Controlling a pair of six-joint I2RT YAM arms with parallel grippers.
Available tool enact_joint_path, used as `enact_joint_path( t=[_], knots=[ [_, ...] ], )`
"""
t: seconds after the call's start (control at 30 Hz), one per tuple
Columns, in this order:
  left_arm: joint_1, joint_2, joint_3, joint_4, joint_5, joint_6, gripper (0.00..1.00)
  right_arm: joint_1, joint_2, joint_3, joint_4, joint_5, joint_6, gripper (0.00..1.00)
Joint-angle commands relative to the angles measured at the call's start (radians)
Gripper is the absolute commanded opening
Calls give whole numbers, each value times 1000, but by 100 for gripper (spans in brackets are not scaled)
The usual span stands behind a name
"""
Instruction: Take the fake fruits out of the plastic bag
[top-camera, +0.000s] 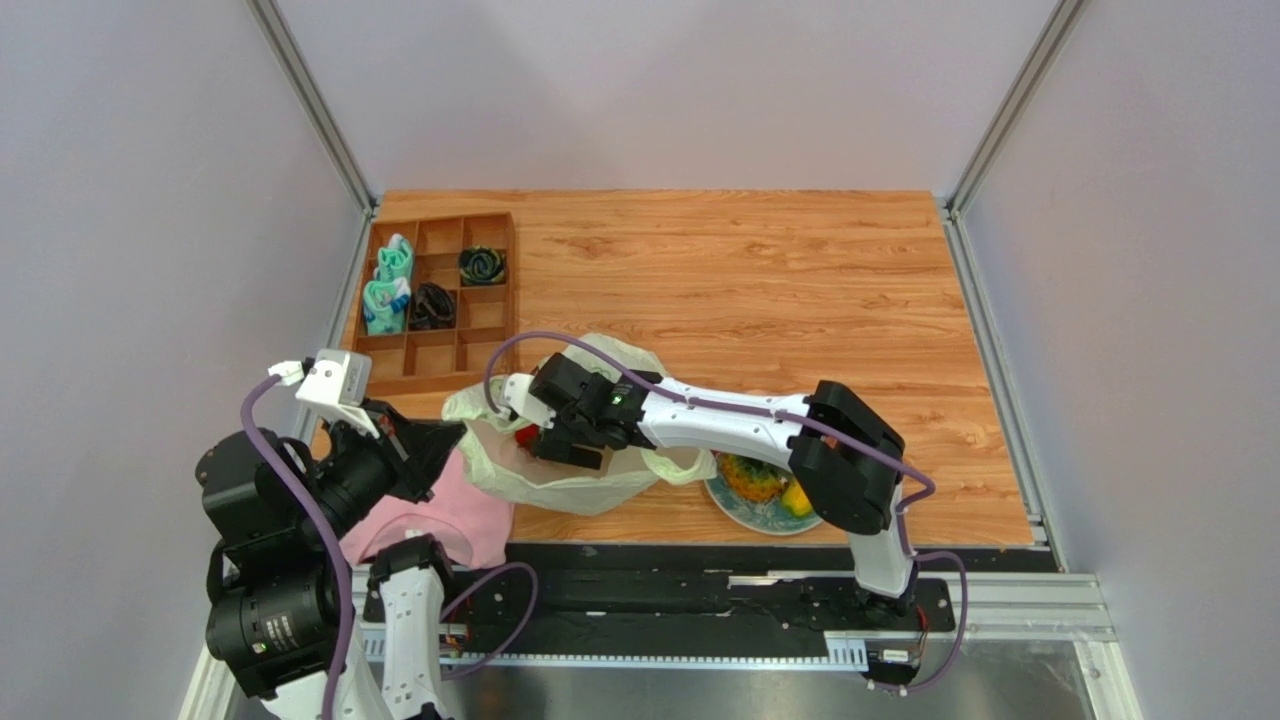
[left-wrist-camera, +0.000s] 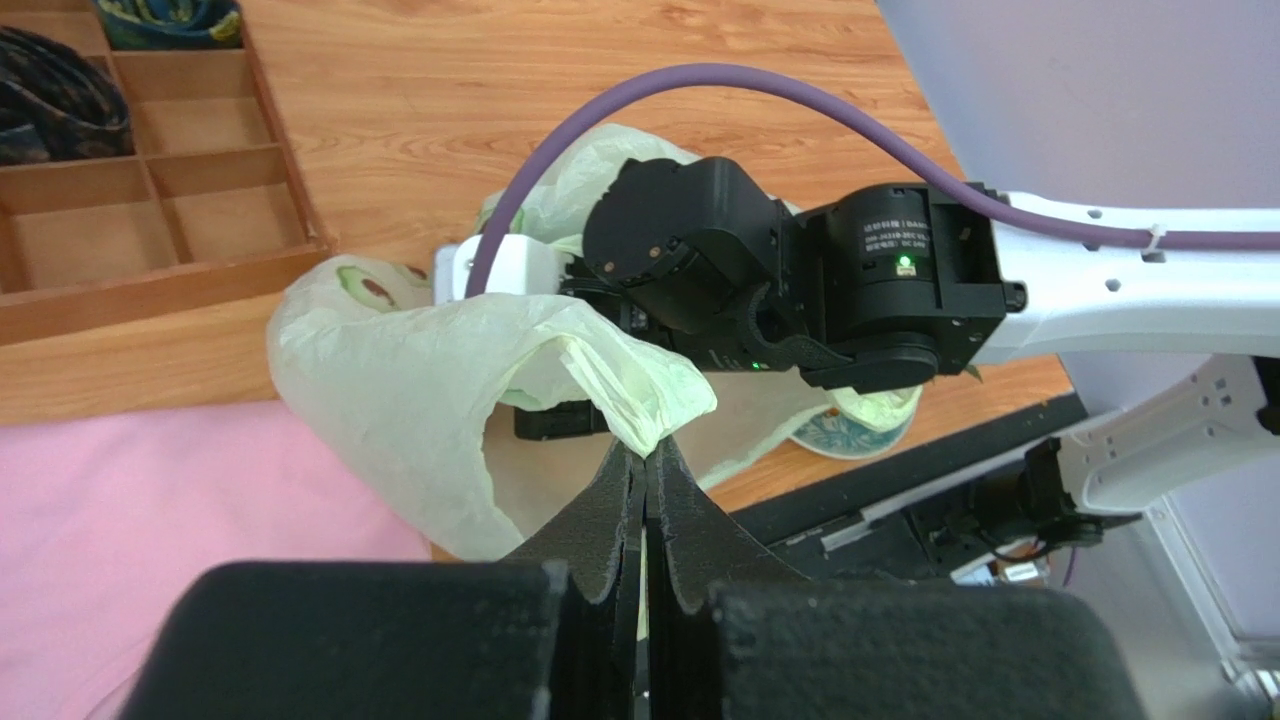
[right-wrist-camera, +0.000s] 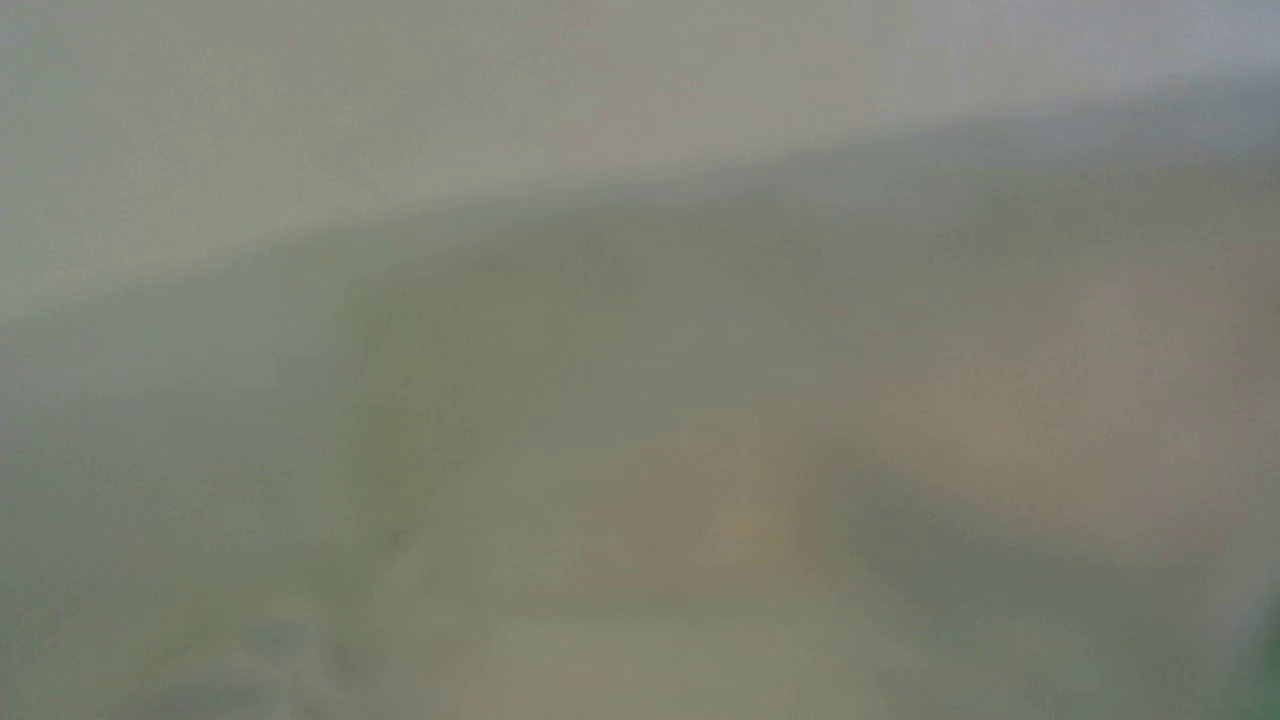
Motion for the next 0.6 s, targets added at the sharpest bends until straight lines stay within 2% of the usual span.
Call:
enact_joint_path(
  t=[0.0,0.07,0.2,0.4,0.57],
  knots=[
    [-1,-1,-5,60,88,-15,0,13,-11,-1,-17,-25,-20,87],
    [-1,-3,-13,53,102,-8,0,13,-13,-11,-3,-8,-22,91],
    [-1,-20,-28,-24,145,23,0,13,-13,-25,-17,-27,-23,91],
    [-4,-50,45,-177,183,132,0,17,-8,-65,-28,-68,10,90],
    [-4,-78,-8,-198,189,129,0,17,13,-96,26,-24,36,91]
  ],
)
